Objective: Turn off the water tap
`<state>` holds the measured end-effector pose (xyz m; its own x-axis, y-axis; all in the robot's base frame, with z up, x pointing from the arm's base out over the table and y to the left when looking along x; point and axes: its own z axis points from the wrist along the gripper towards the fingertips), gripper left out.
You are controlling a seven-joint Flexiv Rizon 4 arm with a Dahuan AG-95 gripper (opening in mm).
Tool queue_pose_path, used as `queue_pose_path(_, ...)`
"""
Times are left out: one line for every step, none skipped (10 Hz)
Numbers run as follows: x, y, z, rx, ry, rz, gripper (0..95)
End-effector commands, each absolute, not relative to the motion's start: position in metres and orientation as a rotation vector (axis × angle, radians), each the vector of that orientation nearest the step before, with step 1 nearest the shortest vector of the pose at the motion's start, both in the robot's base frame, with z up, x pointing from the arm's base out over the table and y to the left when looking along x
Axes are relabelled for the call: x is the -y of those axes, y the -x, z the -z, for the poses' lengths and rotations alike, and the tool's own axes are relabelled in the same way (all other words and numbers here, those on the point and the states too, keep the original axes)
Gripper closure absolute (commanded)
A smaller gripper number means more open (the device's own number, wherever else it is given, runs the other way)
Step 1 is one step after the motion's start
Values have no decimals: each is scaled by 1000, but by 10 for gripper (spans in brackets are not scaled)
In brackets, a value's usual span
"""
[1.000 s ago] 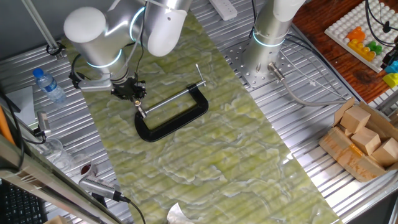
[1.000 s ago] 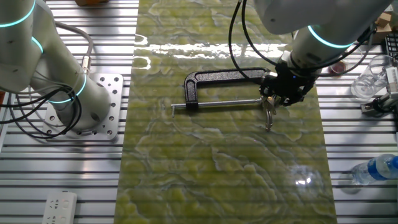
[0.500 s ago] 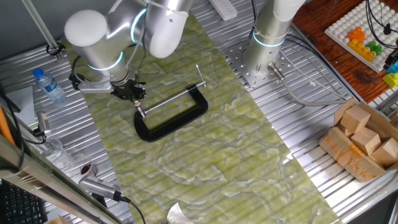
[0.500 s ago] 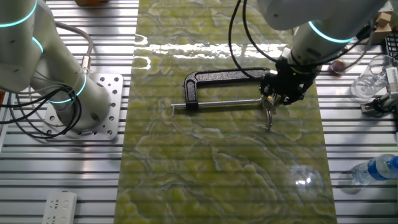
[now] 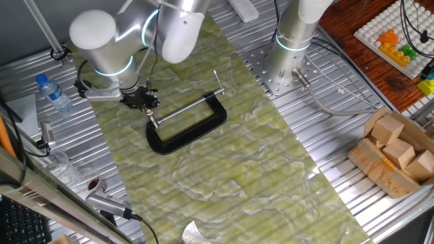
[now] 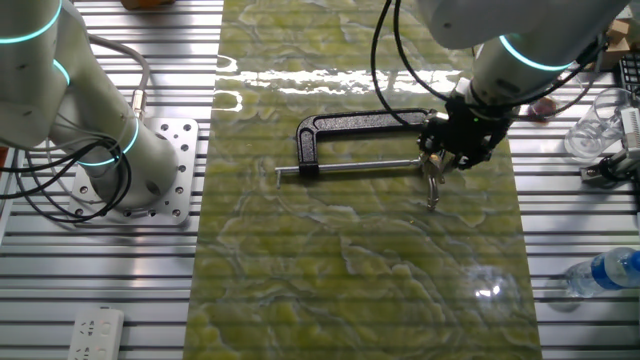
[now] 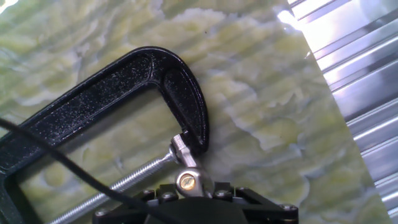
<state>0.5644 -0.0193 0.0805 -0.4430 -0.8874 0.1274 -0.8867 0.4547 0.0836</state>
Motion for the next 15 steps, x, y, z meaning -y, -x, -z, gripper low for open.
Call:
queue_pose_path(18, -566, -83, 2573, -1512, 23, 380)
queue_pose_path(18, -567, -87, 2629, -1425, 32, 380)
queue_pose_path(17, -568, -94, 2711, -1280, 40, 570)
queue_pose_path(17, -568, -94, 2711, -1280, 40, 570)
queue_pose_path(17, -568, -94, 2711, -1280, 40, 570)
queue_pose_path(17, -568, -94, 2711, -1280, 40, 570)
queue_pose_path(17, -568, -94, 2711, -1280, 40, 570)
queue_pose_path(17, -568, -94, 2711, -1280, 40, 570)
queue_pose_path(17, -568, -94, 2711, -1280, 40, 570)
queue_pose_path(17, -568, -94, 2711, -1280, 40, 570)
queue_pose_path(17, -568, -94, 2711, -1280, 40, 570)
queue_pose_path(17, -568, -94, 2711, -1280, 40, 570)
queue_pose_path(17, -568, -94, 2711, -1280, 40, 570)
queue_pose_path(17, -568, -94, 2711, -1280, 40, 570)
queue_pose_path(17, -568, -94, 2711, -1280, 40, 570)
